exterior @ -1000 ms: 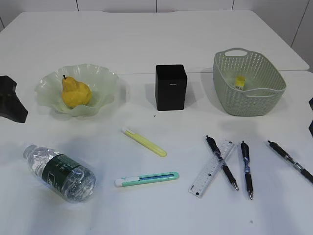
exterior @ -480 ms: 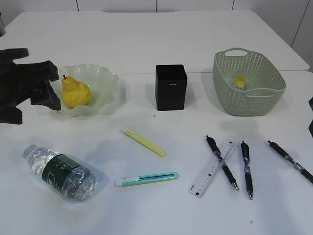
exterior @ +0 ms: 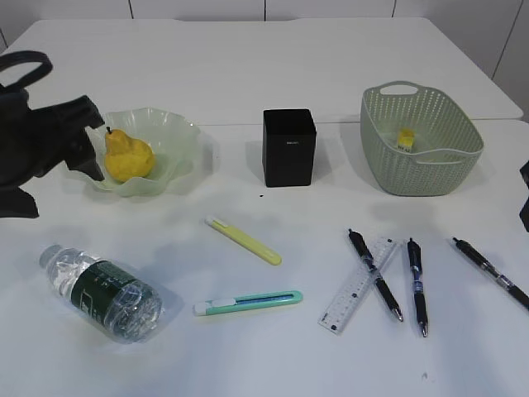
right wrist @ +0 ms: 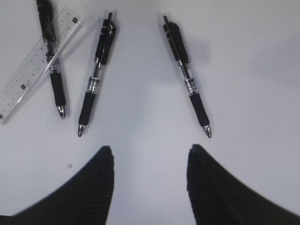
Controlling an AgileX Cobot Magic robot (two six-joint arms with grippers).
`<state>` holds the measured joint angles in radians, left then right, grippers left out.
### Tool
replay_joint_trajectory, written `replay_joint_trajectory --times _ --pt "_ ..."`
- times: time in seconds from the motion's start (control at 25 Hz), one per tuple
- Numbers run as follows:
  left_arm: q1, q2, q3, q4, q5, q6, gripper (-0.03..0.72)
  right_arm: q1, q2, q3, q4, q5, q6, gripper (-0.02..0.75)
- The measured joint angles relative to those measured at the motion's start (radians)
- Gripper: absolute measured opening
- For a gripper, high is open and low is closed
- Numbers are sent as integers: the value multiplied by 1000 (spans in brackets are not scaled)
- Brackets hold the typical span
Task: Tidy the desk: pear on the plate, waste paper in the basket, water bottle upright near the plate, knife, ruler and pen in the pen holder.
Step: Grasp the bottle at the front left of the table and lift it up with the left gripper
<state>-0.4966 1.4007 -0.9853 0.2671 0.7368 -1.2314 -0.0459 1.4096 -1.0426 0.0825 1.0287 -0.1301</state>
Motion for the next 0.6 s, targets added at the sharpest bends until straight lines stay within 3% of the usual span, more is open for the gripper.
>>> replay_joint_trajectory --times 0.36,0.6 --pt "-2 123 0 0 -11 -43 590 0 0 0 2 -2 0 377" --pt "-2 130 0 6 73 -284 590 0 0 0 2 -2 0 377"
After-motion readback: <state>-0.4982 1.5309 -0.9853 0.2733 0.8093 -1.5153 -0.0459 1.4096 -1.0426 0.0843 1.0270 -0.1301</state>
